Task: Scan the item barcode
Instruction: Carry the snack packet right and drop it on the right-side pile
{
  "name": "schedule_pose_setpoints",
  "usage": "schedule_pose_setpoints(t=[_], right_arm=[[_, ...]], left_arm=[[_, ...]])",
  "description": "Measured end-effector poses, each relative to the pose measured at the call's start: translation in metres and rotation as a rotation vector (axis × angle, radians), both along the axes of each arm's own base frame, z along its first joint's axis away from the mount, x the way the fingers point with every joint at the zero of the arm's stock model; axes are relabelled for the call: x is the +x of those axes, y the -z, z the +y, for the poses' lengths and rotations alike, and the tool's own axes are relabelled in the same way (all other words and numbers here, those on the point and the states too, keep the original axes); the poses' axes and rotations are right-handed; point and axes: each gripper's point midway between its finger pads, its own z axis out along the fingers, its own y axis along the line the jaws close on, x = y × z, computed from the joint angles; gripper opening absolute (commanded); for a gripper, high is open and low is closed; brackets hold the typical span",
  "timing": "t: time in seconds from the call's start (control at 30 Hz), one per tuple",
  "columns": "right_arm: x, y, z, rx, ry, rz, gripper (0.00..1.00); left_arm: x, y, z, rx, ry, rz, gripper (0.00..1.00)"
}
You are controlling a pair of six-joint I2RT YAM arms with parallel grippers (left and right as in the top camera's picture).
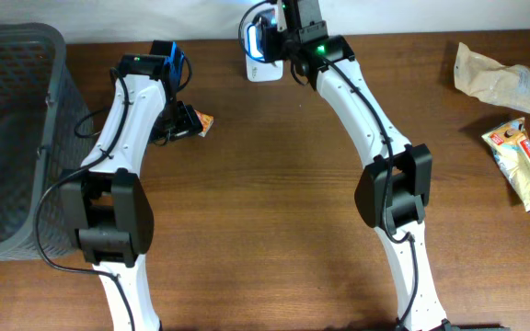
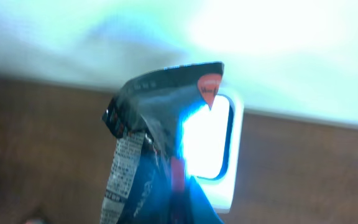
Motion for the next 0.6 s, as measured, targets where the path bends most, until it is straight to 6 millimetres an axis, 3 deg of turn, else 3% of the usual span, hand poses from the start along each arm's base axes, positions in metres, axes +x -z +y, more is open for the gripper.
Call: schedule_pose_setpoints(t=[0.2,0.6], right_arm=[[0.016,-0.017,-0.011,-0.064,0.091,-0.117,0.04],[0.007,0.029,-0.02,-0.164,0.108,-0.006,0.04]], left_arm=[[0.0,0.0,0.0,0.0,0.0,0.0,0.99],[0.0,0.0,0.0,0.0,0.0,0.0,0.99]])
